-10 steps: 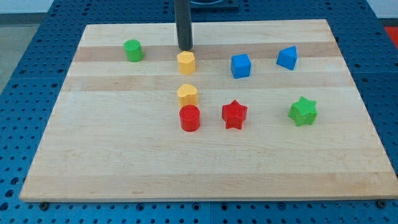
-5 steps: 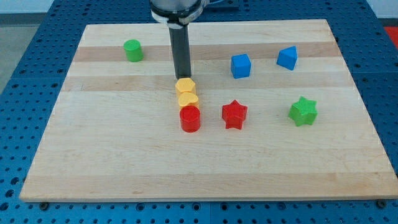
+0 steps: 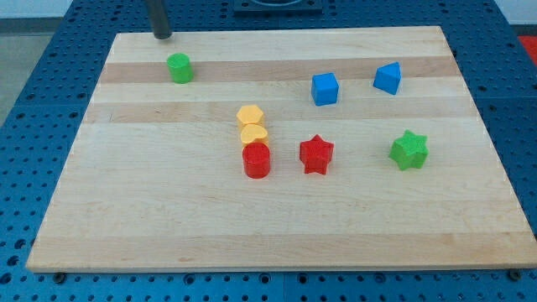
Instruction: Move green circle to the left of the yellow hexagon
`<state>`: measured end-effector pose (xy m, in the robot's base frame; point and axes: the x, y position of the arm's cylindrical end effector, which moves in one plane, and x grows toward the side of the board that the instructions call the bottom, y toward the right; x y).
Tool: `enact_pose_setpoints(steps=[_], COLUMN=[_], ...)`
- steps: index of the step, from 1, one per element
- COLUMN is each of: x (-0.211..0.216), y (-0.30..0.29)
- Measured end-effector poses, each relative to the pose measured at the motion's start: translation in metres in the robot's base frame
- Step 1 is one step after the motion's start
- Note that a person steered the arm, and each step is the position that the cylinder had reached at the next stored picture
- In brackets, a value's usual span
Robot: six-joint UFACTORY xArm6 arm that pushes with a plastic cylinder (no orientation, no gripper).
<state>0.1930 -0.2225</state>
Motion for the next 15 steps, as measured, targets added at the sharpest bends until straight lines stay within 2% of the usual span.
enact_pose_setpoints(steps=[2, 4, 5, 8, 10, 11, 14, 15], x=[0.008, 0.092, 0.095, 0.092, 0.039, 0.047, 0.117, 0.159], y=[-0.017, 0.011, 0.032, 0.015, 0.02, 0.024, 0.084, 0.111])
